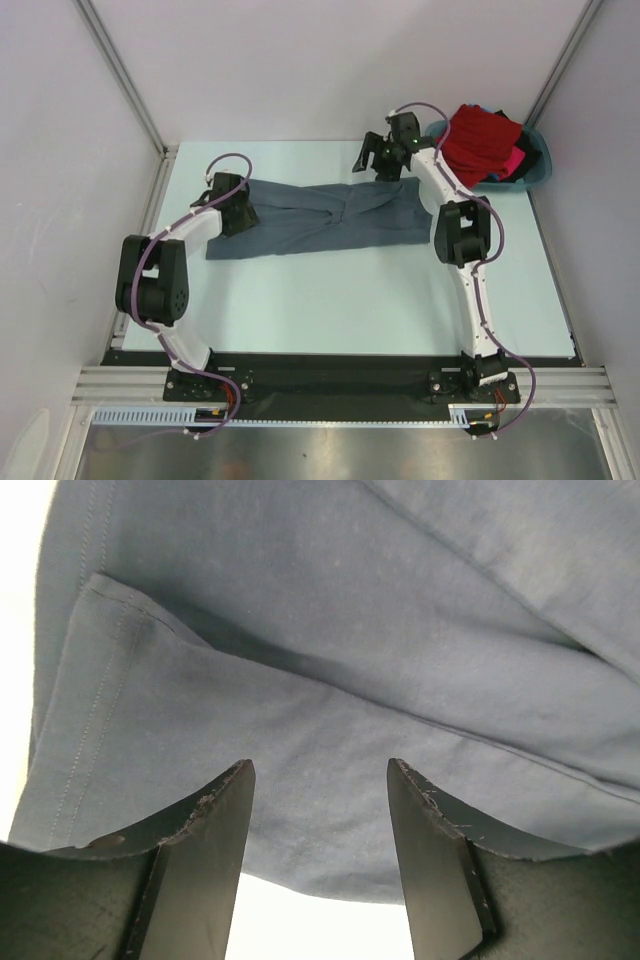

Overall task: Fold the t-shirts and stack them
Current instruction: Fold the tshirt

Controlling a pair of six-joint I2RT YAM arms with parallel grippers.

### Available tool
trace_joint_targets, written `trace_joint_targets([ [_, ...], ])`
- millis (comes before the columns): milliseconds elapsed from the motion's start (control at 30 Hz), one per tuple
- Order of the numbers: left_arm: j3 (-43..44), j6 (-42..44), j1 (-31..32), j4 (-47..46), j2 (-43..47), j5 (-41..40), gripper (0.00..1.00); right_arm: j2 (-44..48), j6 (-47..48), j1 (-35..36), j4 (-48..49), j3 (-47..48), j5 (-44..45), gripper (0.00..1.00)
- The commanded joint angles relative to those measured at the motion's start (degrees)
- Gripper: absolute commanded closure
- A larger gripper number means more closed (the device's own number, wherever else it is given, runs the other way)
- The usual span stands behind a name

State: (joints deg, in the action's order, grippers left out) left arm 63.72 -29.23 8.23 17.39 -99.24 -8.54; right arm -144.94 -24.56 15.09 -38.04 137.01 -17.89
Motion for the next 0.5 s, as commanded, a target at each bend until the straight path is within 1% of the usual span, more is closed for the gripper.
trace_joint_targets([
  [0, 2.28, 1.37, -0.14, 0.19, -0.69, 1.06, 0.38, 5.1, 1.26, -0.59, 1.21, -6.45, 1.53, 0.15],
  [33, 2.19, 1.2, -0.14, 0.1, -0.69, 1.24, 0.39, 8.24, 1.61, -0.5, 2.09, -8.58, 2.24, 0.14],
  [233, 1.76, 0.93, -0.14, -0.16, 0.71, 2.03, 0.39, 17.31, 6.01, 0.64, 0.61, -19.56, 8.56, 0.14],
  [267, 1.58, 0.93, -0.14, -0.51, 1.41, 2.03, 0.39, 20.2, 6.36, 0.81, 0.95, -21.59, 9.97, 0.14],
  [333, 1.06, 1.02, -0.14, -0.86, 2.29, 2.21, 0.38, 23.11, 6.89, 0.82, 2.27, -24.85, 11.2, 0.14],
  [367, 0.88, 1.11, -0.14, -1.12, 2.99, 2.38, 0.38, 26.17, 7.15, 0.9, 2.71, -27.91, 12.95, 0.14],
  [467, 0.0, 1.9, -0.14, -3.76, 4.05, 4.57, 0.37, 30.41, 8.47, 0.64, 3.86, -30.92, 15.33, 0.13],
])
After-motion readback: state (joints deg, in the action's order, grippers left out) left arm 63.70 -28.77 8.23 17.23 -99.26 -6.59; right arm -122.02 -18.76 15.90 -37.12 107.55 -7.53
